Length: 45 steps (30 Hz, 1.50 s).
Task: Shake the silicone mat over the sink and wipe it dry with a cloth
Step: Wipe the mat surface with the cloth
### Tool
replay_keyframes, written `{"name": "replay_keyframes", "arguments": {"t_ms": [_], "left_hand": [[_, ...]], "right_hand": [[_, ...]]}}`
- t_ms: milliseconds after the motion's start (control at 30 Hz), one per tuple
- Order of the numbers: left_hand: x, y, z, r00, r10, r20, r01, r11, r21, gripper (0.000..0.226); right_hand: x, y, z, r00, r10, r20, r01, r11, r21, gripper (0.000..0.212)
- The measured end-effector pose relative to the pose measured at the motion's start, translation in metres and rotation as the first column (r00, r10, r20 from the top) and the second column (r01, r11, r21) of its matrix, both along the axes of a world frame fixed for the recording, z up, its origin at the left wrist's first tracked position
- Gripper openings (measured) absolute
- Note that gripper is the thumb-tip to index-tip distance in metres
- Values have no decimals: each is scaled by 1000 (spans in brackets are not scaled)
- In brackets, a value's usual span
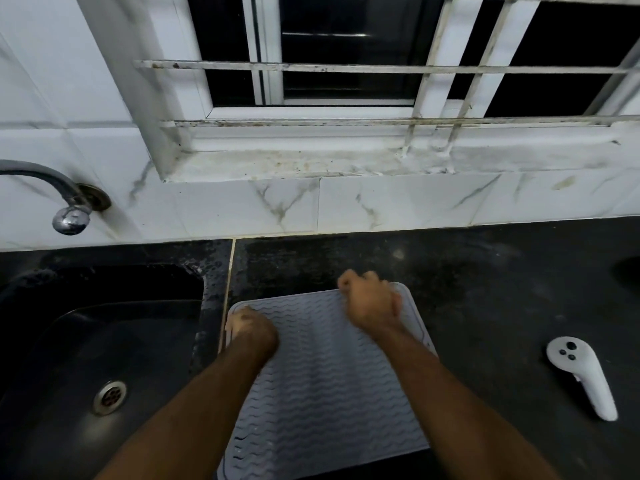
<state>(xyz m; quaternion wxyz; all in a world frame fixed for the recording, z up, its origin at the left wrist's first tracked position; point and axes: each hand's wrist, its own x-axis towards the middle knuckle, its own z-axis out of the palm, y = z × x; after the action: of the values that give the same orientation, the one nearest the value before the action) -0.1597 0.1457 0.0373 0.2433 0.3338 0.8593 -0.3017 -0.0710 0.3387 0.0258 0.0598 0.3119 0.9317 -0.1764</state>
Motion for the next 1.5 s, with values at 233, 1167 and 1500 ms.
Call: {"name": "replay_keyframes", "arguments": {"t_ms": [233, 1167, 1500], "left_hand": [[-4, 5, -9, 1000, -16, -10, 16, 998, -54, 44], [-5, -18, 1, 979, 184, 84, -197, 962, 188, 64], [-1, -54, -7, 967, 229, 113, -254, 897, 362, 84]], "right_hand": [[23, 10, -11, 997, 0, -73, -9, 993, -118, 15], [25, 45, -15, 999, 49, -14, -50, 998, -24, 24], [11, 53, -8, 1000, -1, 29, 3, 999, -49, 15]]}}
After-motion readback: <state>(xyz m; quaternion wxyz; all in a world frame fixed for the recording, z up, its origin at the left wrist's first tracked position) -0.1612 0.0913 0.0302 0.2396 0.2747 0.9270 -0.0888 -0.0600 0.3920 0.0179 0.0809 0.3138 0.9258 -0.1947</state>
